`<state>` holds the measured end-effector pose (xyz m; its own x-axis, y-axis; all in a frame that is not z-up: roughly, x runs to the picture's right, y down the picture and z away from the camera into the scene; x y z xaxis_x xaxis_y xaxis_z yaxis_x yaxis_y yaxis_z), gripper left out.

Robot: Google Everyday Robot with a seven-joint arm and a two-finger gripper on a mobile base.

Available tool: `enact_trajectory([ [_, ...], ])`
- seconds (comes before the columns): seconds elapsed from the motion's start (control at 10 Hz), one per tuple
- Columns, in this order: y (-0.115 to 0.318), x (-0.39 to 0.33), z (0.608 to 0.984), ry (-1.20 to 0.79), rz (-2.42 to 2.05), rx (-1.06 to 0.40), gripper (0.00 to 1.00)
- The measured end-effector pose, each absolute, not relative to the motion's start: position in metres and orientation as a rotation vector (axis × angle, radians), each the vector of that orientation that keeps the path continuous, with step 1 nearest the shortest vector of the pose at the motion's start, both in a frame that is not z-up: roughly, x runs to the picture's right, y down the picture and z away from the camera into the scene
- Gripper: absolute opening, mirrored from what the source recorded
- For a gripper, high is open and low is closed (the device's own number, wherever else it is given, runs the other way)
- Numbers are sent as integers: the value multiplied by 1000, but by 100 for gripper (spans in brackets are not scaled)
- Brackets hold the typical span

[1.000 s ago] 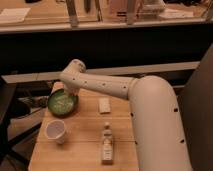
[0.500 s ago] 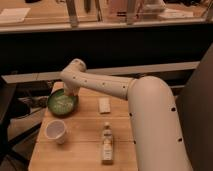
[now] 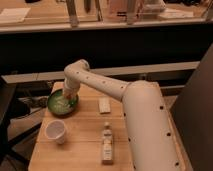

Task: Place the pepper in the ceramic bowl

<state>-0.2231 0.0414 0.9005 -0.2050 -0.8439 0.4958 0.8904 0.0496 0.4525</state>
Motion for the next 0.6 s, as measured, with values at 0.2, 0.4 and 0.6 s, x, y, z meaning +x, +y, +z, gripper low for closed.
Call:
enact_trajectory([
  [0.2,56,-224,903,-887,-1572,-91,1],
  [0.4,64,-228,902,-922,-1580,-101,14],
  [0.6,55,-226,900,-887,-1575,-88,34],
])
